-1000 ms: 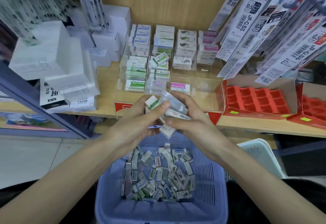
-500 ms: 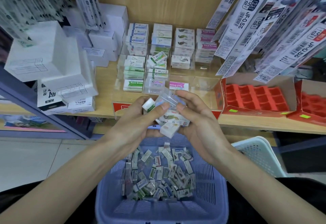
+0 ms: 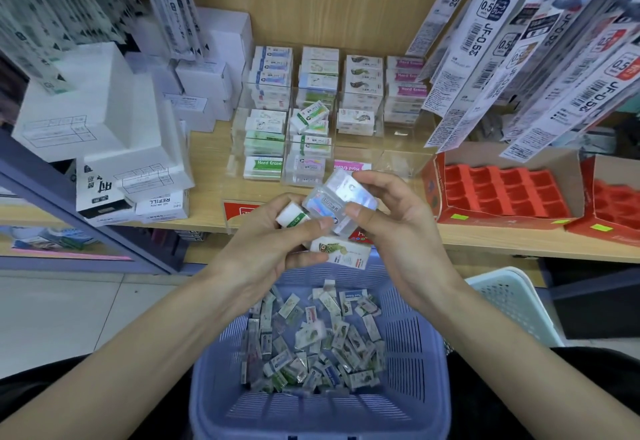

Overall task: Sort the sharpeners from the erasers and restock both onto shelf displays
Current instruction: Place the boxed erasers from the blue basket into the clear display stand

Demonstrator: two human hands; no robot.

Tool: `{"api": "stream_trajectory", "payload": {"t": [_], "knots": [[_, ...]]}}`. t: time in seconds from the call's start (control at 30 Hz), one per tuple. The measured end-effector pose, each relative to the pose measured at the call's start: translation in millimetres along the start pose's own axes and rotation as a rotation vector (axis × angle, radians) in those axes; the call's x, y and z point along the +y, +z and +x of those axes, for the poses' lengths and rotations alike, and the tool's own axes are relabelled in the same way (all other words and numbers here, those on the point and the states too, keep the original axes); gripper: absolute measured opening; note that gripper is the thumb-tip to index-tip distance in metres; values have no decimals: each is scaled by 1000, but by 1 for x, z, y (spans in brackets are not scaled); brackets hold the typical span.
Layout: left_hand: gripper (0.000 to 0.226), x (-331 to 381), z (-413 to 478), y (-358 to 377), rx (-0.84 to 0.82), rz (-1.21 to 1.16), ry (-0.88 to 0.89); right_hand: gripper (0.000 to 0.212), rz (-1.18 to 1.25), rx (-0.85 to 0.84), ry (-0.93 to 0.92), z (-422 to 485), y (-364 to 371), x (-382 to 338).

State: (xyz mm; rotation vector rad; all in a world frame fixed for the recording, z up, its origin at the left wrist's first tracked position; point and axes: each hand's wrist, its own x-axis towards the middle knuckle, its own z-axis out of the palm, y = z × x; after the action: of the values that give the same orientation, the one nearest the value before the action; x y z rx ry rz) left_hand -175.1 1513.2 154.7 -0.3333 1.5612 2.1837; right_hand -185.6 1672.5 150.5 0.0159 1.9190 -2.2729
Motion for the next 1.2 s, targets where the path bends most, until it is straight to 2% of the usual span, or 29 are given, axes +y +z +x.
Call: {"api": "stream_trajectory", "payload": {"t": [0.23, 0.53, 0.77, 0.87, 0.93, 1.0, 1.07, 1.2], "knots": [[31, 0, -4, -1, 6, 60, -3, 31, -98, -9, -117, -4, 3, -8], [22, 9, -10, 1, -22, 30, -56, 33, -206, -86, -186, 5, -4, -18], [35, 14, -12, 3, -108, 253, -157, 32, -246, -73, -202, 3, -5, -17], [35, 13, -15, 6, -149, 303, -183, 32, -278, -76, -214, 1, -3, -15], [40, 11, -16, 8, -138, 258, -160, 33, -263, -5, -262, 1, -2, -15], [38, 10, -15, 10, -73, 138, -117, 30, -183, 141, -296, 5, -6, -19], [35, 9, -14, 11, 13, 37, -71, 24, -116, 221, -268, 6, -10, -21], [37, 3, -14, 16, 20, 43, -18, 20, -55, 170, -80, -1, -1, -8]]}}
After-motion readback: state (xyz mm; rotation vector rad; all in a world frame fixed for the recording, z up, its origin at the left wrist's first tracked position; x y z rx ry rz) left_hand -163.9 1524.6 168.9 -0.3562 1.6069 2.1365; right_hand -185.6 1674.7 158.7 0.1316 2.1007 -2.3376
